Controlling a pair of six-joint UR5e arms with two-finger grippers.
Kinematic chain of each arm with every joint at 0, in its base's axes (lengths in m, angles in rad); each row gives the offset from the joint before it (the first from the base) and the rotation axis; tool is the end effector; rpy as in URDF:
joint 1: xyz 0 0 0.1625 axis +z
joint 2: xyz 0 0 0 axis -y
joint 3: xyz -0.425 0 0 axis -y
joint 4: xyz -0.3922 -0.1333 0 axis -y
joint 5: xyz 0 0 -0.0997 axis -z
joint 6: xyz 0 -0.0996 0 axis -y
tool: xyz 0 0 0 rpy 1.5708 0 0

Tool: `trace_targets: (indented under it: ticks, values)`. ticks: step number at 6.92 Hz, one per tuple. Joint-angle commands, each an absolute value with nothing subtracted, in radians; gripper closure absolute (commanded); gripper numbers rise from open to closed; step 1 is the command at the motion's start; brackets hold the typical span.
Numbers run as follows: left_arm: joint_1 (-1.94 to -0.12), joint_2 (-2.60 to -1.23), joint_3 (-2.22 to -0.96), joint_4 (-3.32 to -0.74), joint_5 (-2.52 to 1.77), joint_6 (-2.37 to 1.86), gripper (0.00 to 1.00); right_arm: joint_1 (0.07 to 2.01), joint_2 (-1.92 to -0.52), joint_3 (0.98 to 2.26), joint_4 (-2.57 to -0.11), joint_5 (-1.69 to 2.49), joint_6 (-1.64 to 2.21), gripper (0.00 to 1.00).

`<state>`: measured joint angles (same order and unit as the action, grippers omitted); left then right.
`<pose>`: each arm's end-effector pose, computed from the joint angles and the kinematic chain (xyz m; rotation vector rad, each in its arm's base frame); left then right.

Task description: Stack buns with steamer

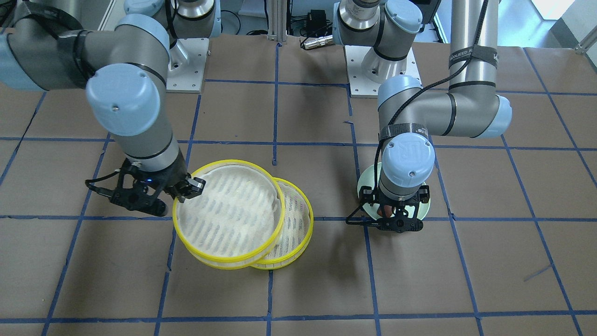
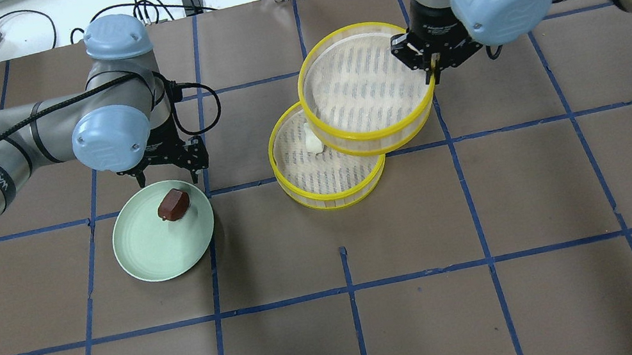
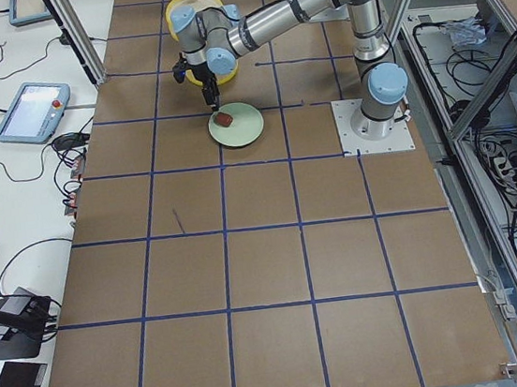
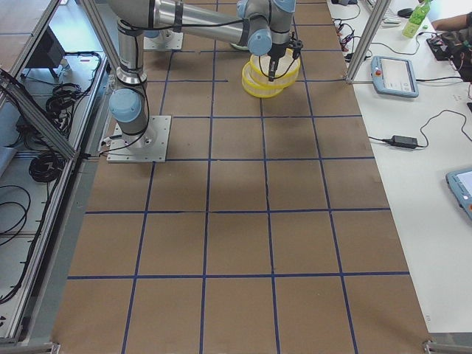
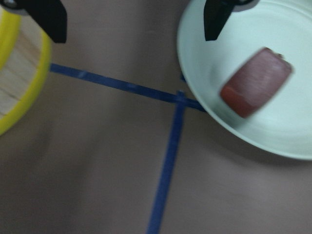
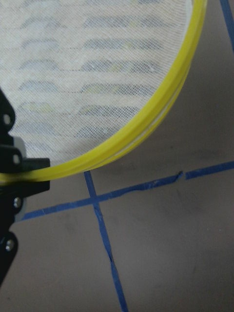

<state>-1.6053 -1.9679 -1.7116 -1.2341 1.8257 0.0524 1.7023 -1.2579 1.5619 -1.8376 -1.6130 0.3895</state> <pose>-0.1281 -0.5755 0.2391 0.1620 2.8703 0.2935 0.2068 -0.5789 0.3463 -0.3964 -3.0655 -0.0387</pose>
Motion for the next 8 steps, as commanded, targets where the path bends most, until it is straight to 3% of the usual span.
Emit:
trace_targets:
  ticks: [1, 3, 4, 6, 7, 8]
  values:
    - [-1.605, -1.988, -1.750, -1.227, 1.852, 0.115, 0.00, 1.784, -1.206, 1.571, -1.892, -1.608, 0.477, 0.91]
    - [-1.605, -1.999, -1.808, -1.186, 1.850, 0.114, 0.00, 1.807, -1.196, 1.586, -1.899, -1.609, 0.463, 0.91]
    - [-1.605, -1.999, -1.810, -1.149, 1.847, 0.112, 0.14, 1.806, -1.192, 1.588, -1.901, -1.611, 0.460, 0.91]
    - [-1.605, -1.999, -1.812, -1.149, 1.848, 0.109, 0.57, 1.805, -1.187, 1.604, -1.914, -1.612, 0.459, 0.90]
    - [-1.605, -1.997, -1.812, -1.150, 1.847, 0.109, 0.70, 1.805, -1.189, 1.612, -1.927, -1.609, 0.460, 0.89]
    - [-1.605, -1.987, -1.812, -1.155, 1.847, 0.097, 0.76, 1.805, -1.189, 1.620, -1.930, -1.609, 0.460, 0.86]
